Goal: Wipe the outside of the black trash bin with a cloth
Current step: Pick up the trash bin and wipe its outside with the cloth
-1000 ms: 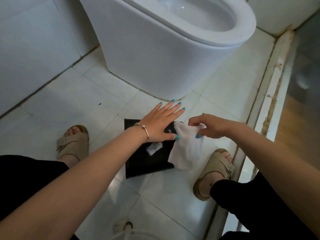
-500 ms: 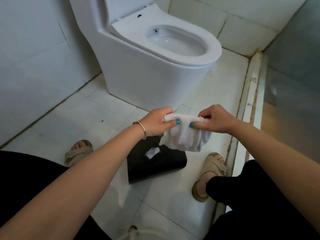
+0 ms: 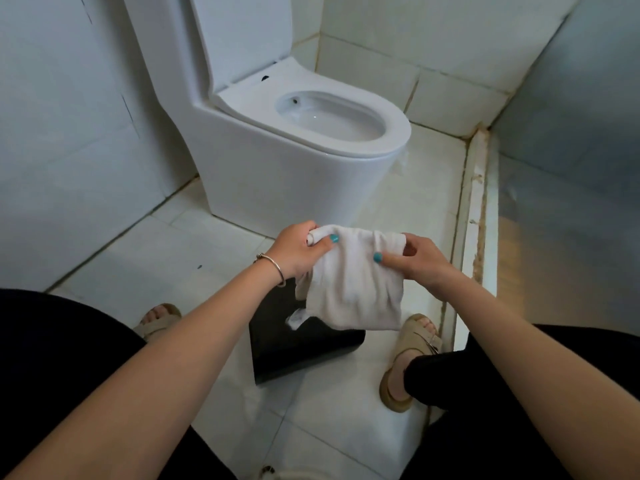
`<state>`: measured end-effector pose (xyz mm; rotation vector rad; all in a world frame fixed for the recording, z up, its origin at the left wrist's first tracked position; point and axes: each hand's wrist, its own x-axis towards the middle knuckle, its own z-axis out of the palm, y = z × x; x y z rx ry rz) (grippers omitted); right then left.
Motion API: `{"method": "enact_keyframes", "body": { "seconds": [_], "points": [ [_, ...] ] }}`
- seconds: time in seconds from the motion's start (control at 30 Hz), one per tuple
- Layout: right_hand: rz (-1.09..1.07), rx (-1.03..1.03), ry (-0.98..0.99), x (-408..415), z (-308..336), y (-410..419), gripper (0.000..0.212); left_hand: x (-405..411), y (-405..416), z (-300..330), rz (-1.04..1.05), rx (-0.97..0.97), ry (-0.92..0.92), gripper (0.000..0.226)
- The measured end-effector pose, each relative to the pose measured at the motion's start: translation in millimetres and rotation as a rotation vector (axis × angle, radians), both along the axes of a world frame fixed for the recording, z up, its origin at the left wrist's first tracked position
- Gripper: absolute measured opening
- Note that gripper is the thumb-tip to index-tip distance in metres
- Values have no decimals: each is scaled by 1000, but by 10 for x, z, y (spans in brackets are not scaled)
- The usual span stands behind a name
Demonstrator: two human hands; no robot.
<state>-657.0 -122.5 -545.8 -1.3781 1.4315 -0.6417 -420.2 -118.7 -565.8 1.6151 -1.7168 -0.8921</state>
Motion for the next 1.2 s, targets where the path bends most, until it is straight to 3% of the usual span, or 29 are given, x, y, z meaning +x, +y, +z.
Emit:
{"method": "enact_keyframes", "body": {
  "seconds": [0.17, 0.37, 0.43, 0.5, 0.57, 0.6, 0.7, 0.77, 0.87, 0.97, 1.07, 1.2],
  "points": [
    [-144, -251, 228, 311, -53, 82, 24, -153, 14, 57, 122, 63, 6, 38],
    [-361, -372, 265, 639, -133, 244, 16, -307, 28, 135, 297, 158, 103, 44],
    [-461, -314, 234, 676, -137, 246, 17, -325, 31, 146, 309, 208, 205, 44],
    [-539, -272, 182, 652, -121, 245, 19, -334, 63, 172, 277, 312, 439, 39],
    [-591, -215, 121, 591, -87, 233, 23, -351, 72, 157, 267, 437, 662, 66],
    [-599, -167, 93, 558, -74, 226, 29, -360, 51, 130, 279, 458, 716, 67],
    [-520, -100, -24, 505, -80, 243, 49, -379, 9, 140, 354, 440, 777, 28],
    [-411, -138, -111, 497, -107, 298, 46, -371, 8, 170, 416, 469, 896, 18],
    [-185, -190, -94, 465, -143, 382, 24, -376, 31, 168, 436, 559, 1106, 30],
    [-25, -235, 66, 481, -206, 424, 26, -401, 85, 191, 405, 622, 1182, 36],
    [13, -317, 214, 482, -386, 420, 63, -401, 124, 171, 324, 610, 1099, 32],
    [13, -357, 200, 537, -479, 417, 66, -393, 138, 170, 223, 578, 965, 38]
  ]
}}
